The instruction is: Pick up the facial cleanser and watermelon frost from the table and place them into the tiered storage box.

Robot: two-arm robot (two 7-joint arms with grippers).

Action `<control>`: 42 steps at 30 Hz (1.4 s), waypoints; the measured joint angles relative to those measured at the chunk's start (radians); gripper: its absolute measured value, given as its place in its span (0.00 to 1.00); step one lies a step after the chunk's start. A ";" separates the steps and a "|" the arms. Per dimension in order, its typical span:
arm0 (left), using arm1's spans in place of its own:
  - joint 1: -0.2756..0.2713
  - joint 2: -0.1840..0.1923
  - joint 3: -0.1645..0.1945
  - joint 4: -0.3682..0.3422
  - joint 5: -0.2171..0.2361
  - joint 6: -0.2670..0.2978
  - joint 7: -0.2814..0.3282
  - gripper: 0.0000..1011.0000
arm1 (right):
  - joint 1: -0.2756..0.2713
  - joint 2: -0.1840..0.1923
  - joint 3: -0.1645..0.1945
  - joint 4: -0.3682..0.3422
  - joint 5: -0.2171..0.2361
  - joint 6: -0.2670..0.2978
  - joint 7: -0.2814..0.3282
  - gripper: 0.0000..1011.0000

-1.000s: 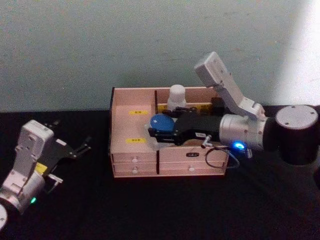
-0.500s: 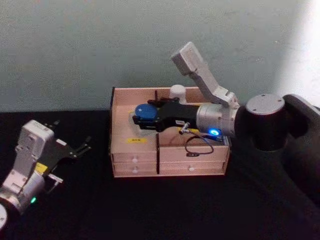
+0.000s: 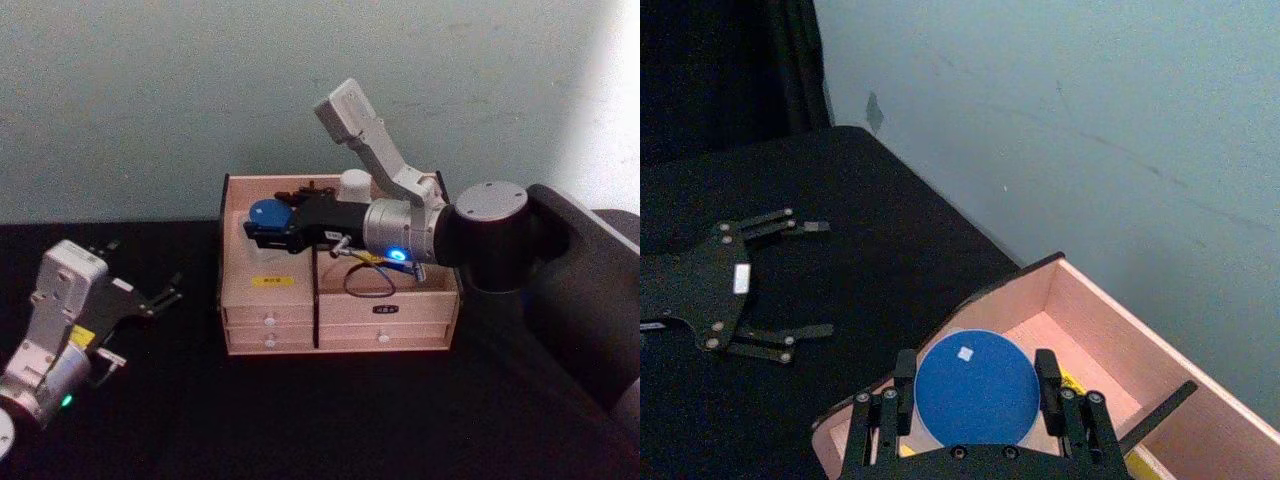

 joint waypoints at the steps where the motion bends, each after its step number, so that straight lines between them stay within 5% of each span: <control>1: 0.000 0.000 0.000 0.000 0.000 0.000 0.000 0.99 | 0.003 -0.008 0.001 0.015 -0.005 -0.001 -0.003 0.71; 14: 0.000 0.000 0.000 0.000 0.000 0.000 0.000 0.99 | 0.009 -0.046 0.024 0.074 -0.035 0.016 -0.024 0.70; 34: 0.000 0.000 0.000 0.000 0.000 0.000 0.000 0.99 | 0.006 -0.054 0.031 0.081 -0.055 0.023 -0.021 0.71; 42: 0.000 0.000 0.000 0.000 0.000 0.000 0.000 0.99 | 0.006 -0.053 0.031 0.080 -0.054 0.024 -0.020 0.91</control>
